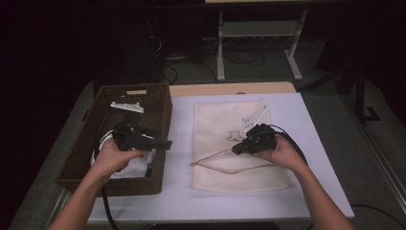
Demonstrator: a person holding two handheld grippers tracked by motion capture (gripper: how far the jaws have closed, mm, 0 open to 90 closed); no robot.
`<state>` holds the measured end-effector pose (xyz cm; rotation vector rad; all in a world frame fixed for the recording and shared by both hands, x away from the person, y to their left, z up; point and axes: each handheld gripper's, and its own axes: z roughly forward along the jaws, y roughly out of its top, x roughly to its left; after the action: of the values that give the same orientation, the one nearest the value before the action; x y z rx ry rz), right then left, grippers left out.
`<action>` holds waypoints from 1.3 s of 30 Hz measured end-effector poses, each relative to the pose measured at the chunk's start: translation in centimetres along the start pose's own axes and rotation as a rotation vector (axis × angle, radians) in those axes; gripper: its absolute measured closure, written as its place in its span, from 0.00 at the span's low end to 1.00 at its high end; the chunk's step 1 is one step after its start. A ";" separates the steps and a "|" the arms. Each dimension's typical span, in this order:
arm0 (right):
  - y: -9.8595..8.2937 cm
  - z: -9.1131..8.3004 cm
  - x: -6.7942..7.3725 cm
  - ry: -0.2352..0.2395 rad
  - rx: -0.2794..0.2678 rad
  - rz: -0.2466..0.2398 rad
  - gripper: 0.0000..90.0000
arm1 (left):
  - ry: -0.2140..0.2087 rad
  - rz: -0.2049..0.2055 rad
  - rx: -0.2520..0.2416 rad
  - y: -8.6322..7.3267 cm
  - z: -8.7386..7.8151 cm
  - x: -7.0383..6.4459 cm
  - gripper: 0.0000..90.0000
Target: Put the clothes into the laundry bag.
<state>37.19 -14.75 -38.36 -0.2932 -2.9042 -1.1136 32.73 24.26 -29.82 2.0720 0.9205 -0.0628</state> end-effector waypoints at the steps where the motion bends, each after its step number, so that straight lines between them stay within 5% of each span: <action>1: 0.0 0.0 0.0 -0.002 -0.001 0.000 0.94 | 0.073 -0.001 0.017 -0.2 -0.8 0.8 0.19; 3: 0.0 0.0 0.0 -0.002 -0.001 -0.001 0.94 | 0.073 -0.001 0.017 -0.2 -0.8 0.8 0.19; 4: 0.0 0.0 0.1 -0.002 0.000 0.000 0.94 | 0.164 -0.009 0.035 -0.6 -2.1 1.9 0.19; 6: 0.0 0.1 0.1 -0.003 0.001 0.000 0.94 | 0.182 -0.021 0.034 -0.7 -2.6 2.3 0.19; 8: 0.1 0.1 0.1 -0.004 0.006 -0.006 0.94 | 0.260 -0.038 0.044 -1.3 -4.0 3.4 0.19; 10: 0.1 0.2 0.1 -0.005 0.006 -0.006 0.94 | 0.285 -0.045 0.053 -1.5 -4.4 3.7 0.19; 12: 0.1 0.2 0.1 -0.007 0.007 -0.007 0.94 | 0.385 -0.059 0.121 -2.4 -5.0 4.7 0.18; 16: 0.1 0.2 0.1 -0.008 0.005 -0.006 0.94 | 0.453 -0.104 0.175 -4.0 -5.5 5.9 0.17; 22: 0.1 0.2 0.1 -0.011 0.009 -0.007 0.94 | 0.485 -0.152 0.217 -5.6 -5.6 6.7 0.16; 25: 0.1 0.3 0.1 -0.011 0.008 -0.004 0.94 | 0.524 -0.166 0.285 -6.4 -5.1 7.2 0.16; 33: 0.2 0.6 0.1 -0.008 0.015 -0.006 0.94 | 0.442 -0.257 0.327 -7.2 -3.5 8.5 0.12; 39: 0.2 0.7 0.0 -0.007 0.015 -0.004 0.94 | 0.393 -0.259 0.397 -6.9 -2.4 9.0 0.12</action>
<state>37.22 -14.16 -38.78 -0.2927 -2.9191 -1.0938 34.27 33.82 -36.20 2.3612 1.5161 0.0294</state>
